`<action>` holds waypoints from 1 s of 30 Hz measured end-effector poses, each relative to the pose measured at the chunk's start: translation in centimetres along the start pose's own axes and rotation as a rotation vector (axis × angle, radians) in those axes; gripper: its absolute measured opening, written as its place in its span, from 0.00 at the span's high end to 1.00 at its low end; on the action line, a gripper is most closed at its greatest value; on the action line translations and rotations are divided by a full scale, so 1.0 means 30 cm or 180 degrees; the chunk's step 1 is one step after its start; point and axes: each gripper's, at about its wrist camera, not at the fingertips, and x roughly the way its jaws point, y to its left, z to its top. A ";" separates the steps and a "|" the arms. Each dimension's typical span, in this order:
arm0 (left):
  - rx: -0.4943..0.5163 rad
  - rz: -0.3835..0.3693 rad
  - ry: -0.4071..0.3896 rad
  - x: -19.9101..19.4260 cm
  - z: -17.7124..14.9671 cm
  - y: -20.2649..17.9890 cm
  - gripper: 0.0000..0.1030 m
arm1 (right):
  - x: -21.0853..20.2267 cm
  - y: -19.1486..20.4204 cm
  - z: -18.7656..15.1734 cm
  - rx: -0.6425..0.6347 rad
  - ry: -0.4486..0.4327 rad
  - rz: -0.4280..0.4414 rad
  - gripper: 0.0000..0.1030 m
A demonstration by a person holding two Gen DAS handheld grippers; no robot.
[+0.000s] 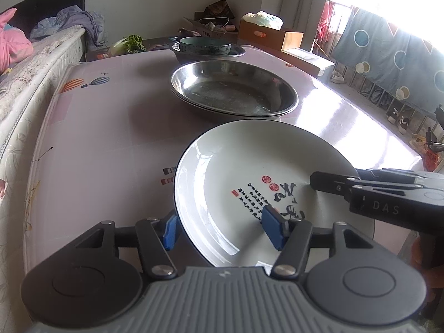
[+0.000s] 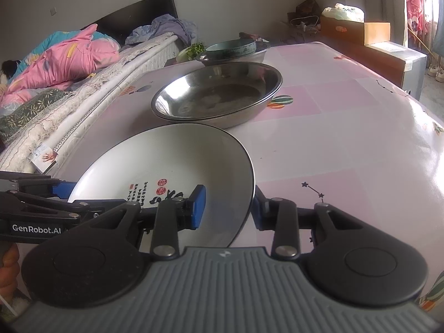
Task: Organize plates and bowls
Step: 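Hold the white plate raised between both tools beside the steel basin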
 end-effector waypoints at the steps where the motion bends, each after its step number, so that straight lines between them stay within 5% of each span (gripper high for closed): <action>1: 0.0002 -0.0002 0.0002 0.000 0.000 0.000 0.40 | 0.000 -0.002 0.000 0.0011 0.0001 0.0012 0.67; 20: 0.0031 0.0077 0.0081 -0.007 0.005 -0.019 0.41 | -0.019 -0.001 -0.008 -0.0069 0.0011 0.0022 0.70; 30: 0.0094 0.0079 0.0080 0.003 0.002 -0.042 0.30 | -0.020 0.008 -0.020 -0.0136 -0.0044 -0.0001 0.68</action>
